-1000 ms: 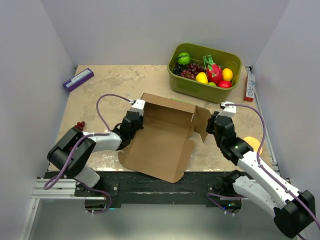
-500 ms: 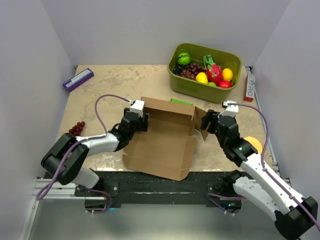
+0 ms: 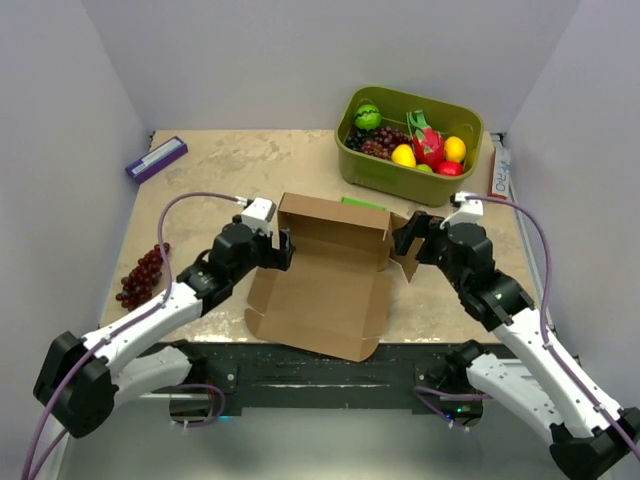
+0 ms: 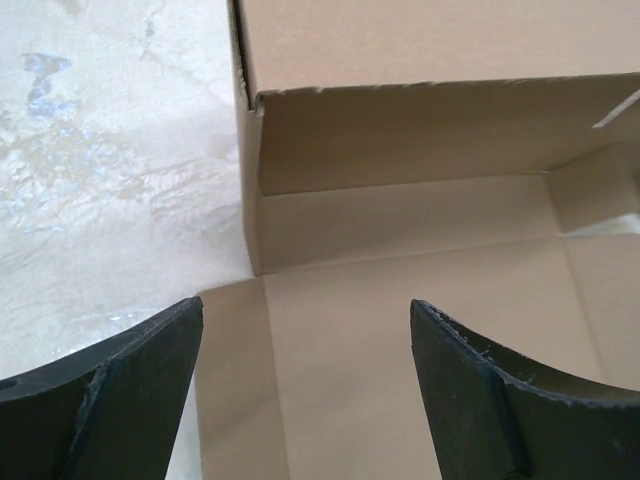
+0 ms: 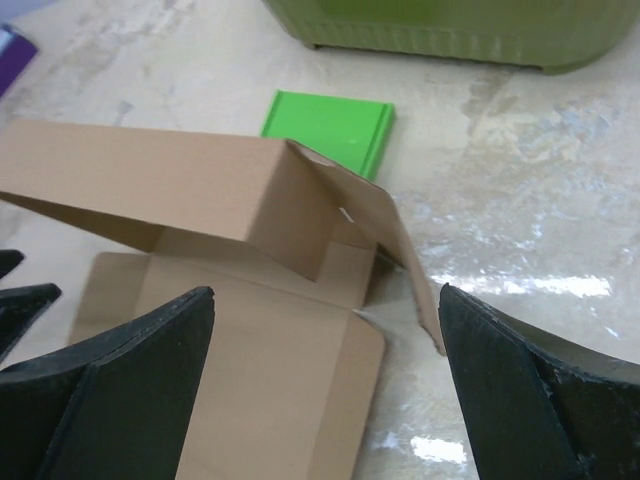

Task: Fold the paper box

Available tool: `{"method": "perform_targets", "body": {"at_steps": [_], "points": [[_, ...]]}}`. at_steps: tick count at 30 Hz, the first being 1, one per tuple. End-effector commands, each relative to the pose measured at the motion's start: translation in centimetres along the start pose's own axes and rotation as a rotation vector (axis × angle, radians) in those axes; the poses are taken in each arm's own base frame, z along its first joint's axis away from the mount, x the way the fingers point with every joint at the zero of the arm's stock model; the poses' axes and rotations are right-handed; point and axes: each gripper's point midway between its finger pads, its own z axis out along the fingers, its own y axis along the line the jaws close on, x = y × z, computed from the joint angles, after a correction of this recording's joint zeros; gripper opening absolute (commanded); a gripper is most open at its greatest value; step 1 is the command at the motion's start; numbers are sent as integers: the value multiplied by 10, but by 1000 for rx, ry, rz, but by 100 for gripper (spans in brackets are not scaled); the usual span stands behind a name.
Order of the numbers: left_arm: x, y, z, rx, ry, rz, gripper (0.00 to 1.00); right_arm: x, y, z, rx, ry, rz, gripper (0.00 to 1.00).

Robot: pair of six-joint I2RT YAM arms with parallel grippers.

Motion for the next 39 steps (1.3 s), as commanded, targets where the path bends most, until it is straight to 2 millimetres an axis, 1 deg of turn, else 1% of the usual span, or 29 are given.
{"method": "perform_targets", "body": {"at_steps": [1, 2, 3, 4, 5, 6, 7, 8, 9, 10, 11, 12, 13, 16, 19, 22, 26, 32, 34, 35, 37, 39], "points": [[-48, -15, -25, 98, -5, -59, 91, -24, 25, -13, -75, 12, 48, 99], [-56, -12, -27, 104, -11, -51, 92, -28, 27, -12, -71, 19, 48, 99], [-74, -17, -31, 151, -31, -54, 92, -28, 29, -11, -72, 24, 48, 99], [-81, -4, -28, 131, -36, -66, 92, -29, 31, -9, -72, 26, 52, 99], [-88, 1, -26, 136, -41, -69, 92, -32, 34, -6, -74, 24, 56, 99], [-99, -2, -26, 175, -51, -70, 92, -33, 35, -4, -76, 24, 60, 99], [-99, 11, -16, 159, -30, -87, 92, -33, 36, -2, -76, 24, 62, 99], [-100, 15, -11, 164, -22, -98, 92, -35, 38, 0, -79, 21, 64, 99], [-107, 9, -8, 224, -25, -104, 92, -33, 38, 6, -70, 30, 60, 99], [-101, 18, 2, 227, 4, -145, 91, -32, 37, 10, -57, 37, 59, 99], [-100, 18, 7, 252, 13, -164, 89, -33, 38, 13, -53, 38, 57, 99], [-102, 15, 10, 291, 11, -172, 87, -28, 37, 20, -40, 60, 51, 99], [-98, 20, 16, 289, 26, -189, 87, -28, 35, 23, -33, 66, 52, 99], [-97, 24, 23, 298, 17, -209, 86, -26, 35, 33, -27, 81, 49, 99], [-91, 24, 27, 311, 34, -220, 85, -27, 33, 41, -22, 81, 51, 99], [-95, 26, 30, 313, 10, -207, 84, -31, 32, 44, -25, 77, 52, 99], [-92, 27, 33, 316, 10, -210, 82, -28, 30, 49, -25, 92, 47, 99], [-86, 25, 38, 346, 11, -220, 75, -18, 27, 54, -27, 114, 58, 97], [-83, 24, 40, 355, 21, -224, 71, -14, 25, 56, -21, 122, 60, 95], [-81, 23, 40, 364, 27, -226, 67, -13, 23, 57, -19, 124, 60, 94], [-79, 22, 40, 368, 31, -228, 63, -10, 21, 58, -11, 128, 59, 88], [-78, 21, 38, 372, 27, -230, 60, -10, 19, 57, -2, 125, 61, 87]]}}
